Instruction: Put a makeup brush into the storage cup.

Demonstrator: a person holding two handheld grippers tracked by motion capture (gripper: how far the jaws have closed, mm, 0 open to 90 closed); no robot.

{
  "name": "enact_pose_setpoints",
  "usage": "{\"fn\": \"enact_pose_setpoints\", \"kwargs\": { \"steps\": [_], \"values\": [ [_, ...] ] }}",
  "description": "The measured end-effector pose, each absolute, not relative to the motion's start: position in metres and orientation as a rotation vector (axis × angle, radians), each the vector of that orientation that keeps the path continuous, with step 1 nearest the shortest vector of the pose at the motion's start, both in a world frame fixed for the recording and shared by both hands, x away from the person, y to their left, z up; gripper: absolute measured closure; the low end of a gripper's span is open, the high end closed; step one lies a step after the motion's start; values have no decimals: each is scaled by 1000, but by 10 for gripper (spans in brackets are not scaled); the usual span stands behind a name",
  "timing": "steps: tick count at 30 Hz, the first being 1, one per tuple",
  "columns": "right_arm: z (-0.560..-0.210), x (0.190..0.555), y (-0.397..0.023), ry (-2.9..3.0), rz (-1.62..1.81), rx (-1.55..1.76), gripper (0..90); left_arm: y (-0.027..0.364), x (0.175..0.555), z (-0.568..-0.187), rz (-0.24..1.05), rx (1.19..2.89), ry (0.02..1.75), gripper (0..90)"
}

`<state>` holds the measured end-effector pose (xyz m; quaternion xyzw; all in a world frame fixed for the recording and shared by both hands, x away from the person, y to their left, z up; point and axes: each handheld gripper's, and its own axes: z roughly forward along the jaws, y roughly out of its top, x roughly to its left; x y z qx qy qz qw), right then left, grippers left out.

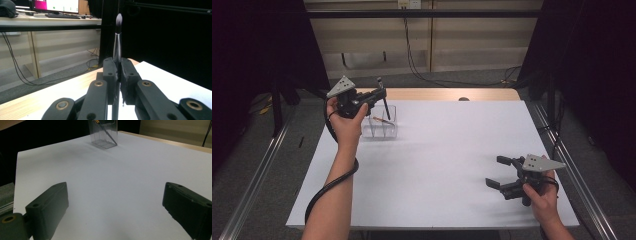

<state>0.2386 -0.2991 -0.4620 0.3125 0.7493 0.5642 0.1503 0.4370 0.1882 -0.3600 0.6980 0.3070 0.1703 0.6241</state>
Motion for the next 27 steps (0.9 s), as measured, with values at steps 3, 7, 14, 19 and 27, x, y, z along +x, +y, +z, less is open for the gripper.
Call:
{"fn": "enact_pose_setpoints", "kwargs": {
  "steps": [3, 7, 14, 19, 27],
  "values": [
    [-462, 238, -299, 2151, 1621, 900, 61, 187, 438, -362, 392, 1600, 713, 837],
    [-462, 238, -299, 2154, 1621, 894, 61, 185, 440, -365, 400, 1611, 719, 837],
    [-462, 238, -299, 2154, 1624, 894, 61, 187, 443, -365, 430, 1615, 735, 837],
    [-462, 238, -298, 2158, 1626, 888, 61, 185, 447, -368, 438, 1617, 745, 837],
    [-462, 237, -299, 2158, 1630, 885, 61, 180, 451, -376, 440, 1615, 769, 836]
  ]
}}
